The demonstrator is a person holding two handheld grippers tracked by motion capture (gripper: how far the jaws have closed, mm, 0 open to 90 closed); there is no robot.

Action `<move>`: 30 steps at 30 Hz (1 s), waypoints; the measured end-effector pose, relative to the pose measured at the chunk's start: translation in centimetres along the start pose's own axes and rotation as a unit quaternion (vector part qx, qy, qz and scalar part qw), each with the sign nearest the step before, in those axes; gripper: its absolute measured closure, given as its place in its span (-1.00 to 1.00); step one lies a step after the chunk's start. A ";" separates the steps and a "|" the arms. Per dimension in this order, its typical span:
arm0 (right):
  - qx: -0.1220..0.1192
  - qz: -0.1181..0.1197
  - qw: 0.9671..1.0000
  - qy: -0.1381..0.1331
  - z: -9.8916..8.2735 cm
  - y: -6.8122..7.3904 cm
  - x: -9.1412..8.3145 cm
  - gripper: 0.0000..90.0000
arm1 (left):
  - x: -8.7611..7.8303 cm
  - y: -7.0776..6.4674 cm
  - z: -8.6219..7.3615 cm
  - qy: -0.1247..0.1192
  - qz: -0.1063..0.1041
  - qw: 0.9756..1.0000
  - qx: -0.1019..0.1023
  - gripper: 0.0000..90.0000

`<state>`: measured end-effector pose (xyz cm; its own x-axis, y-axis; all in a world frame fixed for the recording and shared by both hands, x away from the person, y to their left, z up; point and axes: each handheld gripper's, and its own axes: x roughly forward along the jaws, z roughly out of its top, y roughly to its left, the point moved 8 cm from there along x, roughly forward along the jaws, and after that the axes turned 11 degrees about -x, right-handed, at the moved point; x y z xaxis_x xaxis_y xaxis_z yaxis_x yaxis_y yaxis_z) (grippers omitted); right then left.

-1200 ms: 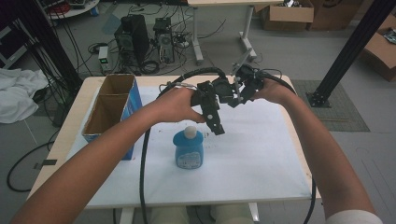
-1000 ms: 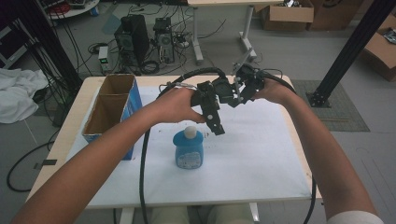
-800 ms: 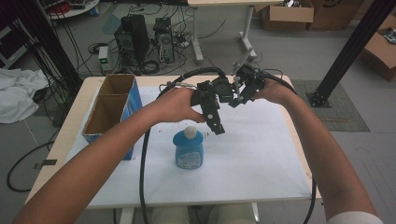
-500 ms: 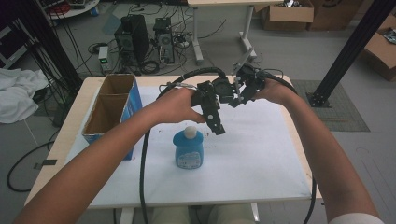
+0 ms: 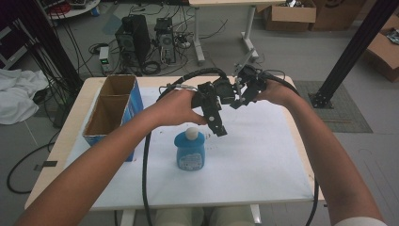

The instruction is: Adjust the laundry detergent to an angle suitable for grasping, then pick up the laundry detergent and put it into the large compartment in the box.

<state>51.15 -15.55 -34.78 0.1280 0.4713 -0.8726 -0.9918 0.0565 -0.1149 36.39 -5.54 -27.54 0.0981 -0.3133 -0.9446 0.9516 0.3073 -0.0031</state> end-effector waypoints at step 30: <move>0.000 -0.009 1.000 0.007 0.0 0.7 -0.8 -0.64 | -0.8 0.1 -3.3 -0.012 0.005 1.000 -0.008 -0.58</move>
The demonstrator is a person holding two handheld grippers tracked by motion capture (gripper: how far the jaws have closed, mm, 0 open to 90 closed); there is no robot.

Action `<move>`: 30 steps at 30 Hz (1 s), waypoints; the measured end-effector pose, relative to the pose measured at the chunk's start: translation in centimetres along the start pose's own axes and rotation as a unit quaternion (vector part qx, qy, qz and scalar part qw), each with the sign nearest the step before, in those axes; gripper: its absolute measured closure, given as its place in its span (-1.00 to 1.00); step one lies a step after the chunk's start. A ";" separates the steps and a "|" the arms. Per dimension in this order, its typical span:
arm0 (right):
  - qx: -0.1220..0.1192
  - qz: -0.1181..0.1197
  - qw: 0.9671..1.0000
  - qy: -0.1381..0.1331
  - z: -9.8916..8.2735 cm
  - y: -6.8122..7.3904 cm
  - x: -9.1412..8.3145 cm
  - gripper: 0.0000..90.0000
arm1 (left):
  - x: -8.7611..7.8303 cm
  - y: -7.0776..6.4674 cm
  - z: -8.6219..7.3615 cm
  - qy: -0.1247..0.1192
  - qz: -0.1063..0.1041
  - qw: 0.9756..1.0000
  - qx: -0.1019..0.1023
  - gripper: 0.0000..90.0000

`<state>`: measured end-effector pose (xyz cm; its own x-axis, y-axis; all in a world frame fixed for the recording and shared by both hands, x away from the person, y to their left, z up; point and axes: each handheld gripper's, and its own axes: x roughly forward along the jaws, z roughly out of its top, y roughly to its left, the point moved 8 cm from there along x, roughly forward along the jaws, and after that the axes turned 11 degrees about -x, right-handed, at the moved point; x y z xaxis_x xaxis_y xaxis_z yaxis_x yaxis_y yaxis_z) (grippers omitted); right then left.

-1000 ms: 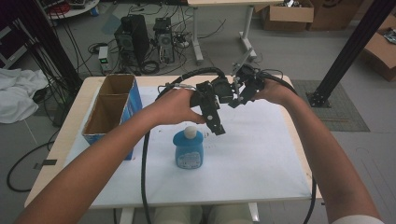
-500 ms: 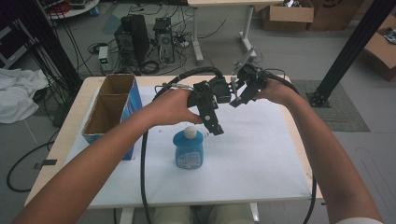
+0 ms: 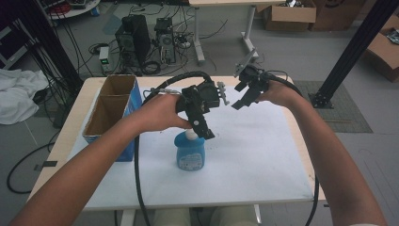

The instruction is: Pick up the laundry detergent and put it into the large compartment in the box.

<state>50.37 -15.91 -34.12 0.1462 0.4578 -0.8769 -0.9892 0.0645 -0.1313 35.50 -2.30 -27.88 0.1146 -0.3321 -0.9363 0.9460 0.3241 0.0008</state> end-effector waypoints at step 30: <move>0.001 0.004 1.000 0.009 0.1 0.4 0.2 -0.64 | 1.1 0.4 -3.7 0.009 -0.001 0.999 0.033 -0.58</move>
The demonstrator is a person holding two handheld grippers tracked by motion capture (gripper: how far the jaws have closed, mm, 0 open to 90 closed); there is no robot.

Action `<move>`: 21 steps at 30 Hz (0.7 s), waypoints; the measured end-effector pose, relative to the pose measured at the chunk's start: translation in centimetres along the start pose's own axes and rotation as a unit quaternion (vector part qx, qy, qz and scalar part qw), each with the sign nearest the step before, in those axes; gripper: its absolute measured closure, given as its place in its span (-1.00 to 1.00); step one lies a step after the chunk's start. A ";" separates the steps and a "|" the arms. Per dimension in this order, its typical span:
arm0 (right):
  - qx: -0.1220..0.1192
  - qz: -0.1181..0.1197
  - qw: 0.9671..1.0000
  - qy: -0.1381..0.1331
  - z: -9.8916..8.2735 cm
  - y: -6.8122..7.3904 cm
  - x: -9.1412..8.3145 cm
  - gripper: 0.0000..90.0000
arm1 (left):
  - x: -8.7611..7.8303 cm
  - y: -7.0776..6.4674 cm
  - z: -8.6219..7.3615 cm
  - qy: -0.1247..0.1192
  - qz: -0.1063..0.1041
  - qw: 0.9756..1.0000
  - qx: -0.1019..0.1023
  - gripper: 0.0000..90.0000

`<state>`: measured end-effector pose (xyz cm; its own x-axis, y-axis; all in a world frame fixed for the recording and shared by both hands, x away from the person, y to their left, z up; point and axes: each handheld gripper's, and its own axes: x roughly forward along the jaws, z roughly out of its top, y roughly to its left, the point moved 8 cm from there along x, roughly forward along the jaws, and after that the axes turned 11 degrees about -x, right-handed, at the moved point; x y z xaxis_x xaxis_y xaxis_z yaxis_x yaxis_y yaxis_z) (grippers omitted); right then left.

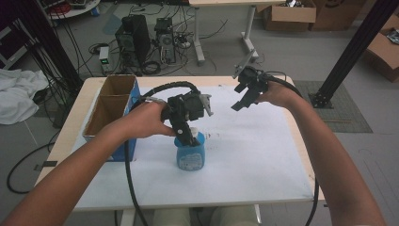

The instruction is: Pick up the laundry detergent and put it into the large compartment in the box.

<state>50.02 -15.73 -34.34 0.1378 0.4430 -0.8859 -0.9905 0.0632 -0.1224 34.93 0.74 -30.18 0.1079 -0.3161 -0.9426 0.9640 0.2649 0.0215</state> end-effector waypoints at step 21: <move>-0.002 0.003 1.000 0.004 0.1 0.1 0.3 -0.63 | 2.4 0.2 -1.3 0.032 -0.001 0.999 0.010 -0.58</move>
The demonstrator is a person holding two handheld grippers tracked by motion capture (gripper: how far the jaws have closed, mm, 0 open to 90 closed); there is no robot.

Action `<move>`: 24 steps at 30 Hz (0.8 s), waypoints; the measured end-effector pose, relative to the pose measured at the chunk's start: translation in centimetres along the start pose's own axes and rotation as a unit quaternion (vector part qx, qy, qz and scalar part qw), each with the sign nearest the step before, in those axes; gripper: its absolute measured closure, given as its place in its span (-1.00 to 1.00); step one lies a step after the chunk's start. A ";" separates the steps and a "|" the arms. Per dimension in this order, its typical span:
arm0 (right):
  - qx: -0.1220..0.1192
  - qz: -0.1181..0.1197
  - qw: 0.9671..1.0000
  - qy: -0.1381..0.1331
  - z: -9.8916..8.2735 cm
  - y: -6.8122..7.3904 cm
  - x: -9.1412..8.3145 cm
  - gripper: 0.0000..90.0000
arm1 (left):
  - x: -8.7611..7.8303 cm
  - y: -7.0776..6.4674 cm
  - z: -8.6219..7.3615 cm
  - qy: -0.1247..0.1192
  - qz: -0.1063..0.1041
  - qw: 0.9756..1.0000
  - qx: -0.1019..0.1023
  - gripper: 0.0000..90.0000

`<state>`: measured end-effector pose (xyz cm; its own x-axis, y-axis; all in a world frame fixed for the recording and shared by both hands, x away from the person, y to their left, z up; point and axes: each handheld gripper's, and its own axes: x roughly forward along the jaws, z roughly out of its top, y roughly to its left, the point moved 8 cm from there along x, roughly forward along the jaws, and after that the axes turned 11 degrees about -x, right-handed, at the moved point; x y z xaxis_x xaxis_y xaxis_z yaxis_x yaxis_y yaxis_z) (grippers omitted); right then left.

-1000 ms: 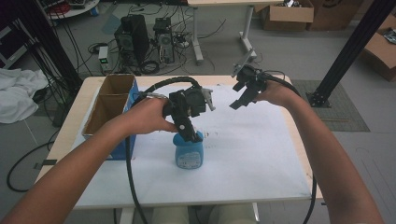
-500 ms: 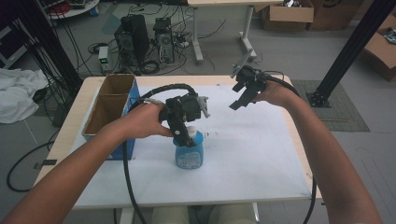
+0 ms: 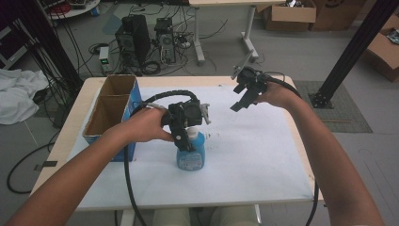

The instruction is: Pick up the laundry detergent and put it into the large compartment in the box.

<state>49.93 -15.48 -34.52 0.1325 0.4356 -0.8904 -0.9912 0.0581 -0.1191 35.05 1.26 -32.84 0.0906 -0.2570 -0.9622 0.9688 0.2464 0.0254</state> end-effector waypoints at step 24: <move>0.000 -0.001 1.000 0.001 -0.1 -0.1 0.0 -0.64 | 2.6 0.3 -0.2 0.024 -0.002 1.000 0.002 -0.59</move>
<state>49.99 -15.60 -34.59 0.1350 0.4345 -0.8905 -0.9908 0.0601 -0.1209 35.54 0.91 -35.36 0.0758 -0.2137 -0.9740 0.9700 0.2420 0.0224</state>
